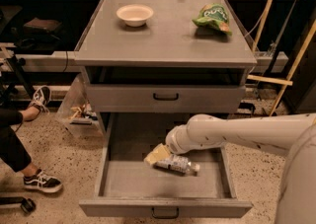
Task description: Pick blue plastic bottle from middle drawer and place on counter
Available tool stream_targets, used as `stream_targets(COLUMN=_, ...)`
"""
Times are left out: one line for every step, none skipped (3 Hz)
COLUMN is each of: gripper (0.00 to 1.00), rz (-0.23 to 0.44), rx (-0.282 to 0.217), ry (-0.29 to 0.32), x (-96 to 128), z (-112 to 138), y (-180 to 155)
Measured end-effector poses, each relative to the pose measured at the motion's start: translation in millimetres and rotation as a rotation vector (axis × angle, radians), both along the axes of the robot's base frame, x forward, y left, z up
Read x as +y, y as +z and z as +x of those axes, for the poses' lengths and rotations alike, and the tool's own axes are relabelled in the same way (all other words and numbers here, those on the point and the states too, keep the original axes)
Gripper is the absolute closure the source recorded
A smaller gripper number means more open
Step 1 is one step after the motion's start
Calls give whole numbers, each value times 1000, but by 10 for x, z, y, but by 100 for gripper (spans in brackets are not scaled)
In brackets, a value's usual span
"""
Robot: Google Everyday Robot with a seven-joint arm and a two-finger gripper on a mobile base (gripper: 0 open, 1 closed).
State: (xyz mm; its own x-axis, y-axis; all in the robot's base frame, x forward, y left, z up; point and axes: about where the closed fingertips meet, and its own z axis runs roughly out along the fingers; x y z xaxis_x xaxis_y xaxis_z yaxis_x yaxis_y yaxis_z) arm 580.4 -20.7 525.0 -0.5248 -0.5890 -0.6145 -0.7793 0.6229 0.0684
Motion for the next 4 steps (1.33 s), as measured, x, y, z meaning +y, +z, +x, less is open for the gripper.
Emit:
stream_targets(gripper=0, rz=-9, rx=-44, ry=-7, x=-7, z=204, y=-309)
stream_targets(gripper=0, rz=-66, rx=-162, ry=-68, x=-128, z=630, y=-583)
stream_targets(gripper=0, rz=-52, rx=-151, ry=-47, x=-64, z=601, y=-699)
stream_targets(gripper=0, rz=-38, rx=-117, ry=5, x=17, z=509, y=-1065)
